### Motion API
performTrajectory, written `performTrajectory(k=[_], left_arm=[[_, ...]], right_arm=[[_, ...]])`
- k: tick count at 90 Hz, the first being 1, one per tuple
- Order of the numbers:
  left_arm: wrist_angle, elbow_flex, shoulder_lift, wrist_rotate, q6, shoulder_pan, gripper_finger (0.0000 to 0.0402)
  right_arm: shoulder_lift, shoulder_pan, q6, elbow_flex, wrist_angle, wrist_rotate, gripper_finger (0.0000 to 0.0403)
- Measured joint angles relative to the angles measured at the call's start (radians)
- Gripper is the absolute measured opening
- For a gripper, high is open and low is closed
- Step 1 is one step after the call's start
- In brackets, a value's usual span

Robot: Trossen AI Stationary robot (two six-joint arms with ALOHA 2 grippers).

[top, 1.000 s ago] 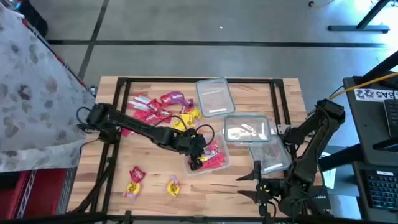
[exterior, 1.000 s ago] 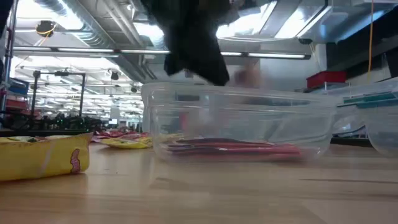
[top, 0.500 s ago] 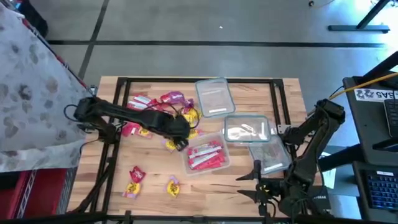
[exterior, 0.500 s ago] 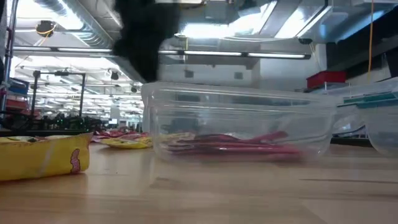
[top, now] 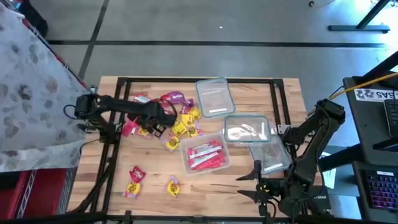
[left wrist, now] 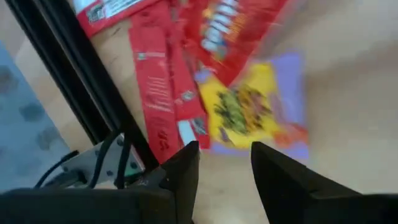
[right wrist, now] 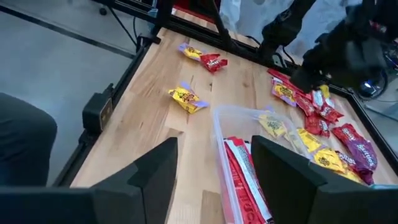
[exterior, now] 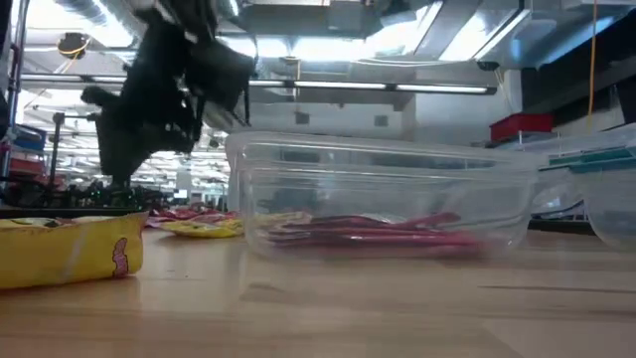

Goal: Sort candy
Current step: Put the pink candy into the top rectangular transparent food container

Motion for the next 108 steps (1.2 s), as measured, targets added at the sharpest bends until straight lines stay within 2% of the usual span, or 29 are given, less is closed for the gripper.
performTrajectory(k=[27, 38, 51, 64, 75, 84, 97, 108], left_arm=[[0.093, -0.074, 0.0, -0.026, 0.131, 0.257, 0.013], [0.132, -0.095, 0.0, -0.033, 0.195, 0.327, 0.013], [0.211, -0.166, 0.0, -0.037, 0.195, 0.375, 0.013], [0.318, -0.243, -0.005, 0.007, 0.224, 0.38, 0.0129], [0.342, -0.263, -0.006, 0.023, 0.258, 0.351, 0.0118], [0.346, -0.262, -0.005, 0.073, 0.286, 0.314, 0.0087], [0.351, -0.258, -0.003, 0.112, 0.295, 0.257, 0.0018], [0.316, -0.225, 0.002, 0.168, 0.267, 0.189, 0.0006]], right_arm=[[0.0, 0.0, 0.0, 0.0, -0.005, 0.0, 0.0193], [0.0, 0.0, 0.005, 0.0, -0.006, 0.0, 0.0193], [0.0, 0.0, 0.016, 0.0, -0.006, 0.0, 0.0193], [0.0, 0.0, 0.018, 0.0, -0.006, -0.001, 0.0193], [0.0, 0.0, 0.018, 0.0, -0.005, -0.001, 0.0193], [0.0, 0.0, 0.018, 0.0, -0.006, -0.004, 0.0193], [0.0, 0.0, 0.018, -0.008, 0.009, -0.005, 0.0193], [0.0, 0.0, 0.022, -0.036, 0.026, -0.005, 0.0193]])
